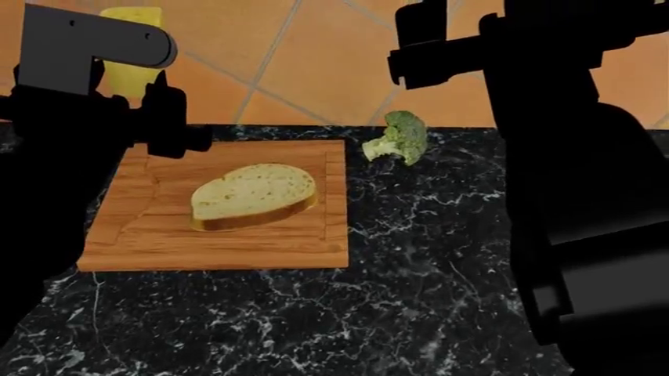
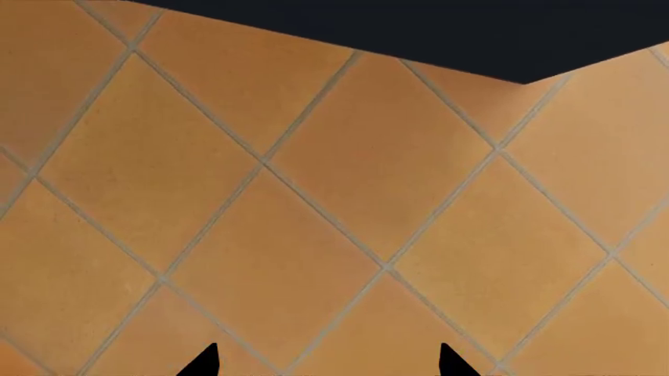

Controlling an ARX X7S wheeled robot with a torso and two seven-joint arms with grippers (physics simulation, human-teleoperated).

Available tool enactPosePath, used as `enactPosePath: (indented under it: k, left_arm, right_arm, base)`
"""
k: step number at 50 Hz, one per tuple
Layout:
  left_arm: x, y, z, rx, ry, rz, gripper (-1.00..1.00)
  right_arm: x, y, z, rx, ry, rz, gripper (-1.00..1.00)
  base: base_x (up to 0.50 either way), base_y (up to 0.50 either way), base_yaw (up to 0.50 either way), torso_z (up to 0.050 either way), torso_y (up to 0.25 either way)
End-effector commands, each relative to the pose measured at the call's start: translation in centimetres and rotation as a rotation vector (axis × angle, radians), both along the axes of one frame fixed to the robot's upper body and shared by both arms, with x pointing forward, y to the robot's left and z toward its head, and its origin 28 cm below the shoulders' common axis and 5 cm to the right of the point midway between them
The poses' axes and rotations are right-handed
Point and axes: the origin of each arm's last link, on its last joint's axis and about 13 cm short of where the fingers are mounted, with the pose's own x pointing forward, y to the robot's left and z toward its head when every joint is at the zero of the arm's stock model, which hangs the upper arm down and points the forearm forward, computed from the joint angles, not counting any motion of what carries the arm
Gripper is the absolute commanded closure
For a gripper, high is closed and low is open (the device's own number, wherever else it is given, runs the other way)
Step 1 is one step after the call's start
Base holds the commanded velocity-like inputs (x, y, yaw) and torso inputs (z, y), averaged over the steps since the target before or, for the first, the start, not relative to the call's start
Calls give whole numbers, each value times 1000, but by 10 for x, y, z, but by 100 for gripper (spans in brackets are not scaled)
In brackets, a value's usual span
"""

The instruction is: Pick up the wedge of cheese and place it on the slice of bread to prepare a simple cheese on bread dish.

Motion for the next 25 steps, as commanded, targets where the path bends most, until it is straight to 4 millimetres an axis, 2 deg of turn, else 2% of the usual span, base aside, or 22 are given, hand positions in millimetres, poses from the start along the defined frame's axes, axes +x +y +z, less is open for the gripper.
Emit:
enactPosePath:
  k: [1, 10, 16, 25]
  left_arm:
    - [0, 0, 0, -11, -8, 9, 100]
    - [3, 0, -5, -4, 7, 10, 100]
    - [8, -1, -8, -6, 21, 4, 100]
    - [5, -1, -2, -27, -15, -23, 100]
  right_arm:
    - [1, 2, -2, -3, 4, 0, -100]
    - [2, 1, -2, -1, 9, -15, -100]
    - [-1, 1, -1, -6, 5, -15, -100]
    - [-1, 0, -4, -4, 5, -17, -100]
  base:
    - [457, -172, 0, 0, 0]
    - [431, -118, 0, 0, 1]
    - [96, 0, 0, 0, 0]
    - [6, 0, 0, 0, 0]
